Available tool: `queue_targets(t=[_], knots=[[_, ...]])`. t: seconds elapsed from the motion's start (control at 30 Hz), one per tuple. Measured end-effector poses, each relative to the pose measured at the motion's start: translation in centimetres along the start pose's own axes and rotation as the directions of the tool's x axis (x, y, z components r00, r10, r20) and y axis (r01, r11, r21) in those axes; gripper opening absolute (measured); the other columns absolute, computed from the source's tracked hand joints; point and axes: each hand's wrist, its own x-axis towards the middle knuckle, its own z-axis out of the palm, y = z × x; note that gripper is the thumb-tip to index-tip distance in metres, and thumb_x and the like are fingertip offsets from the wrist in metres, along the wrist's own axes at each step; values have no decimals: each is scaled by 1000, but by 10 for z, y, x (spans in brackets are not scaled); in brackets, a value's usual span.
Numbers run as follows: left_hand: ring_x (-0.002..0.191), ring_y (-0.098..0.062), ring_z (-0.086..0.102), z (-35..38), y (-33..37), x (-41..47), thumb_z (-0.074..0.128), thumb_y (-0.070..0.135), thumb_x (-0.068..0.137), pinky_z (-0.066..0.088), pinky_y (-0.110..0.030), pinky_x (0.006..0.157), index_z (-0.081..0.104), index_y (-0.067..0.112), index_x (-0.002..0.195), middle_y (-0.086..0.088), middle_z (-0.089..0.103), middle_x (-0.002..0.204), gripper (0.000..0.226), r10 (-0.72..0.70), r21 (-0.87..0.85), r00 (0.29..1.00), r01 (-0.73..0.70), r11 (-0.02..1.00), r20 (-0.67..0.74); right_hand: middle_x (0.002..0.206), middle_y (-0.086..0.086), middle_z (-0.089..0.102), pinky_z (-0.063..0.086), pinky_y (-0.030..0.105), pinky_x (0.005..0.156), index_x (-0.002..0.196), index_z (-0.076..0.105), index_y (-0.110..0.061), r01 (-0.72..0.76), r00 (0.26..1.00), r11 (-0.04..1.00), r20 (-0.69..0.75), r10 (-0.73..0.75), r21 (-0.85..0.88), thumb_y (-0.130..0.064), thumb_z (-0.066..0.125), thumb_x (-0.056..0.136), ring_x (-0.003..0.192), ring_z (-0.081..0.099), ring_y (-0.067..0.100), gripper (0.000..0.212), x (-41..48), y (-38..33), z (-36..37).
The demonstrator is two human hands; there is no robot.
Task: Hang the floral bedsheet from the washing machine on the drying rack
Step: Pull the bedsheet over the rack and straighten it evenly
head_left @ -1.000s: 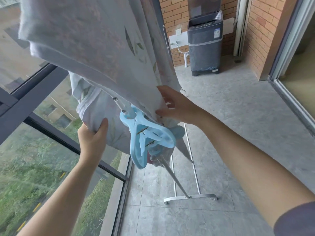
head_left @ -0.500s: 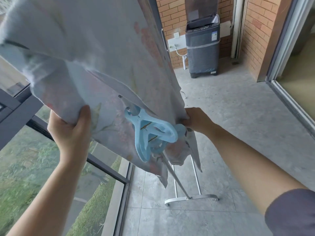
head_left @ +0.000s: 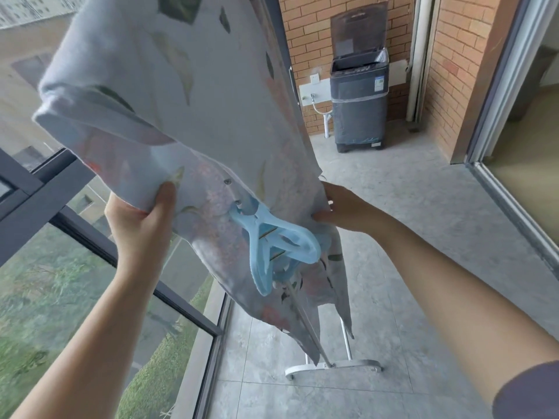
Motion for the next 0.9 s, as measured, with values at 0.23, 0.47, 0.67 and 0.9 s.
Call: queue_targets(t=[0.23,0.47,0.67,0.9], knots=[[65,0,52,3,16,1,59,12,80,44,-17,57,57,6,87,5,56,74,10,-8,-52,1000,8,999,-2,112,-24,56,48,6,73,121,45,-37,258,963,961,-107,-248,96,-26,73,82,99,57,-10,49,-4,-95,-23],[69,-9,52,2,31,1,60,14,78,44,-22,60,57,8,85,2,56,75,9,-2,-107,1000,0,994,-25,145,-8,35,40,32,109,148,23,-26,507,856,849,-203,-476,147,-30,76,78,131,39,4,88,-15,-156,-17],[65,-9,47,0,52,0,59,12,79,42,-25,58,47,19,72,7,51,69,16,38,-105,998,-44,994,-54,159,0,11,15,20,115,152,11,-19,606,725,774,-275,-632,-181,-55,72,69,145,10,5,109,-35,-197,-4],[55,-6,29,-3,76,11,56,-1,79,26,-25,50,34,6,62,5,33,57,28,148,-71,982,-157,985,-115,120,12,59,53,42,82,121,57,-5,494,422,585,-410,-808,-643,-36,59,86,104,60,28,47,-40,-221,6]])
